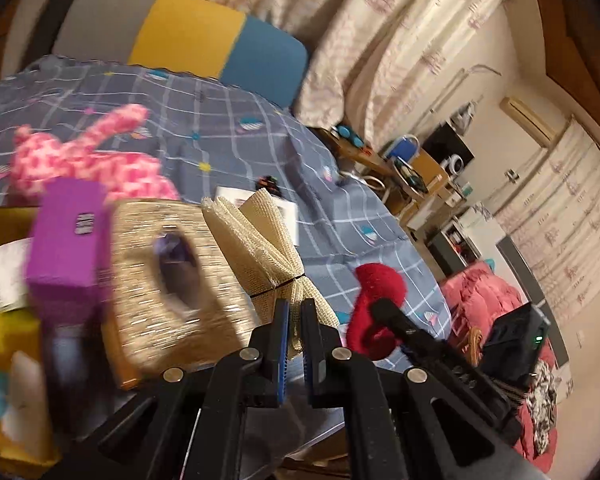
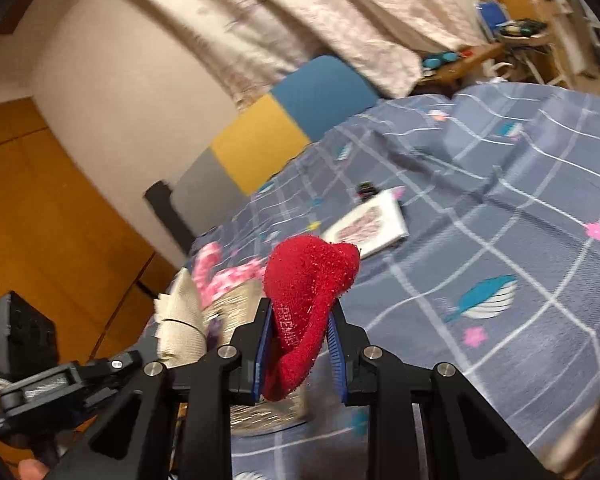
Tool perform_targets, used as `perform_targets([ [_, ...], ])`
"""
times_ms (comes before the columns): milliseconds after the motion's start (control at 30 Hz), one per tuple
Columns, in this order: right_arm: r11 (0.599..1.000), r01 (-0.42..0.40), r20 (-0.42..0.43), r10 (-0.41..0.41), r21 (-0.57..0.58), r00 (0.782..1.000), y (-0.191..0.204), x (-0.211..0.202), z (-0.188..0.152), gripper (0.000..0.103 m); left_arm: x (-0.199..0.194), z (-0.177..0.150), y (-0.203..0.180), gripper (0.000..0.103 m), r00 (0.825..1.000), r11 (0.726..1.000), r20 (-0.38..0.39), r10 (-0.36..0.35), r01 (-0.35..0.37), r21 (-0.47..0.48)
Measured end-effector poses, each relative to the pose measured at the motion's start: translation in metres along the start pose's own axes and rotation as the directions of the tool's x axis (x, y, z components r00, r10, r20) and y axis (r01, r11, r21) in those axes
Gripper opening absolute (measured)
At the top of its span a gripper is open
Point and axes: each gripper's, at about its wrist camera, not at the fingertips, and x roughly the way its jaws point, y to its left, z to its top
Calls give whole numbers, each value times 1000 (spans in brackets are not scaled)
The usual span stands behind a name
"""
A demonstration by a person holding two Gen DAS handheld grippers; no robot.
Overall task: Organize soft objects
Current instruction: 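Carry the beige sock and red item to the gold tray with both tools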
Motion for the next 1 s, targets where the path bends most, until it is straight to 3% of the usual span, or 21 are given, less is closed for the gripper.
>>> perform_targets([
  [233, 985, -138, -82, 130, -107, 988, 68, 10, -20, 26, -46, -3, 60, 5, 996, 993, 63, 65, -58, -98],
  [467, 940, -271, -212, 227, -209, 950, 146, 39, -58, 26, -94, -5, 132, 5, 983, 969, 111, 143, -117, -216],
  [600, 914, -318, -288, 243, -251, 926, 182, 59, -85, 26, -118, -7, 176, 5, 973, 948, 120, 198, -160, -274],
  [800, 891, -342, -393, 212, -299, 895, 218, 97, -124, 26, -131, -5, 228, 5, 965, 923, 58, 256, -226, -312],
  [1000, 876, -328, -438, 155, -354, 886, 240, 128, -144, 26, -135, -11, 266, 5, 960, 903, 6, 281, -263, -340],
])
